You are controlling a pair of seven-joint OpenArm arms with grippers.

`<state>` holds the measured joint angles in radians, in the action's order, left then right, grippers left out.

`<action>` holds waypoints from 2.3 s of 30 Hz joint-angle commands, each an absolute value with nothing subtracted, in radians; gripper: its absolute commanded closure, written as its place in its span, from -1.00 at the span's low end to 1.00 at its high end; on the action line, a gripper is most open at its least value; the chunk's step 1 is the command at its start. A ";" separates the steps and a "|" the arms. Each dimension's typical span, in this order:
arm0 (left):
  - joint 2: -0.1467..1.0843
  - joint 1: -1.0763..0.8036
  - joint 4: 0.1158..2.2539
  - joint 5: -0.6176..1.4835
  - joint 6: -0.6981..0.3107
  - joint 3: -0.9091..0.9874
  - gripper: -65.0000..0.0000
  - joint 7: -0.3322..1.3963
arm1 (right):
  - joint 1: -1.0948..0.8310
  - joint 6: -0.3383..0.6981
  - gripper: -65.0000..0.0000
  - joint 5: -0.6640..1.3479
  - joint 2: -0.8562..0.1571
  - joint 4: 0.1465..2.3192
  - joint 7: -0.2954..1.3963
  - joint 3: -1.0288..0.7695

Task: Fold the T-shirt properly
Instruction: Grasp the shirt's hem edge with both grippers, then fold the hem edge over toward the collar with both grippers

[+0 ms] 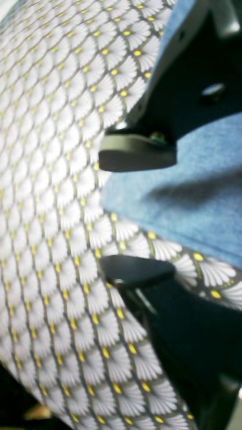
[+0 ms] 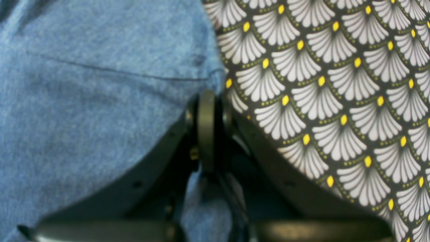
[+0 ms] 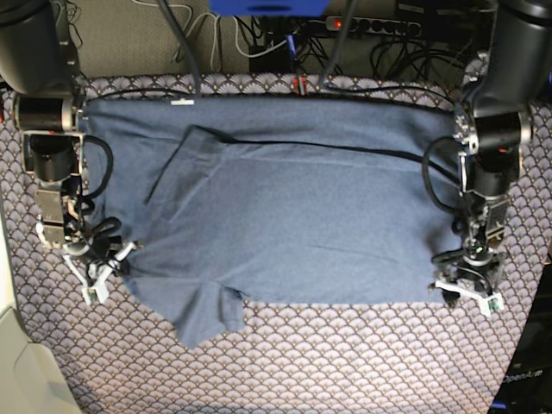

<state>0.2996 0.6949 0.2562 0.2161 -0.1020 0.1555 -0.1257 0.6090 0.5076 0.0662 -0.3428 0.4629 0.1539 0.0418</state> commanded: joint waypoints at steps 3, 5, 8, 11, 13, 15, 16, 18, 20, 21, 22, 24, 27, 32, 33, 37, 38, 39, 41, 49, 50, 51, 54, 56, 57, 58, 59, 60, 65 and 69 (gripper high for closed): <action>0.323 0.766 0.185 0.223 -0.096 0.147 -0.18 -0.197 | 0.628 0.510 1.00 0.059 -0.354 0.470 0.170 0.041; 0.323 0.771 0.179 0.225 -0.096 0.147 -0.18 -0.200 | 0.628 0.510 1.00 0.059 -0.354 0.470 0.170 0.042; 0.325 0.765 0.173 0.223 -0.096 0.147 -0.18 -0.200 | 0.628 0.510 1.00 0.059 -0.354 0.470 0.170 0.042; 0.325 0.740 0.179 0.220 -0.096 0.145 -0.19 -0.202 | 0.628 0.510 1.00 0.059 -0.354 0.470 0.170 0.042; 0.318 0.739 0.179 0.222 -0.096 0.143 -0.19 -0.202 | 0.628 0.510 1.00 0.059 -0.352 0.470 0.170 0.042; 0.315 0.739 0.179 0.226 -0.096 0.147 -0.19 -0.202 | 0.628 0.510 1.00 0.059 -0.352 0.470 0.170 0.042; 0.312 0.737 0.179 0.226 -0.096 0.147 -0.19 -0.202 | 0.628 0.510 1.00 0.059 -0.352 0.470 0.170 0.041; 0.302 0.725 0.179 0.226 -0.096 0.147 -0.19 -0.202 | 0.628 0.510 1.00 0.059 -0.352 0.470 0.170 0.041; 0.298 0.717 0.179 0.226 -0.096 0.147 -0.19 -0.203 | 0.628 0.512 1.00 0.059 -0.352 0.470 0.170 0.041; 0.297 0.716 0.177 0.226 -0.096 0.147 -0.19 -0.203 | 0.628 0.512 1.00 0.059 -0.352 0.470 0.170 0.041; 0.292 0.716 0.176 0.226 -0.096 0.147 -0.19 -0.203 | 0.628 0.512 1.00 0.059 -0.352 0.470 0.170 0.041; 0.280 0.716 0.173 0.228 -0.096 0.147 -0.19 -0.214 | 0.628 0.512 1.00 0.059 -0.352 0.470 0.170 0.041; 0.277 0.697 0.170 0.228 -0.096 0.147 -0.19 -0.266 | 0.628 0.512 1.00 0.059 -0.352 0.470 0.170 0.041; 0.265 0.668 0.170 0.228 -0.096 0.148 -0.18 -0.277 | 0.628 0.512 1.00 0.059 -0.352 0.470 0.170 0.042; 0.265 0.667 0.170 0.228 -0.096 0.148 -0.18 -0.277 | 0.628 0.512 1.00 0.059 -0.352 0.470 0.170 0.042; 0.265 0.642 0.170 0.229 -0.096 0.148 0.05 -0.278 | 0.630 0.512 1.00 0.059 -0.352 0.470 0.170 0.042; 0.263 0.638 0.170 0.229 -0.096 0.148 0.12 -0.278 | 0.630 0.512 1.00 0.059 -0.352 0.470 0.170 0.042; 0.263 0.631 0.170 0.229 -0.096 0.148 0.20 -0.278 | 0.630 0.512 1.00 0.059 -0.352 0.470 0.170 0.042; 0.263 0.625 0.170 0.229 -0.096 0.148 0.31 -0.278 | 0.630 0.512 1.00 0.059 -0.352 0.470 0.170 0.042; 0.263 0.624 0.177 0.229 -0.096 0.148 1.00 -0.278 | 0.630 0.512 1.00 0.059 -0.352 0.470 0.171 0.042; 0.263 0.625 0.177 0.229 -0.096 0.148 0.99 -0.277 | 0.631 0.512 1.00 0.059 -0.354 0.470 0.171 0.042; 0.263 0.625 0.177 0.229 -0.096 0.150 0.96 -0.274 | 0.633 0.513 1.00 0.059 -0.354 0.470 0.173 0.042; 0.263 0.631 0.179 0.229 -0.096 0.150 0.98 -0.271 | 0.630 0.516 1.00 0.059 -0.358 0.503 0.177 0.042; 0.263 0.631 0.180 0.229 -0.096 0.150 0.98 -0.269 | 0.605 0.518 1.00 0.059 -0.366 0.572 0.180 0.042; 0.263 0.631 0.180 0.229 -0.096 0.150 0.98 -0.269 | 0.578 0.518 1.00 0.061 -0.378 0.616 0.196 0.042; 0.263 0.630 0.180 0.229 -0.096 0.150 0.98 -0.269 | 0.556 0.518 1.00 0.064 -0.384 0.664 0.217 0.042; 0.263 0.627 0.180 0.229 -0.097 0.150 0.98 -0.269 | 0.529 0.518 1.00 0.064 -0.387 0.725 0.245 0.039; 0.263 0.627 0.180 0.229 -0.099 0.150 0.98 -0.269 | 0.507 0.518 1.00 0.064 -0.387 0.783 0.268 0.038; 0.263 0.602 0.209 0.231 -0.099 0.150 0.98 -0.269 | 0.409 0.518 1.00 0.064 -0.387 0.972 0.328 0.036; 0.262 0.547 0.311 0.275 -0.099 0.150 0.98 -0.236 | 0.383 0.518 1.00 0.064 -0.386 1.023 0.358 0.036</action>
<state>0.2573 0.5278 0.3050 0.2836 -0.0959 0.1490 -0.2584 0.3557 0.5194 0.0570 -0.3710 1.0023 0.3794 0.0422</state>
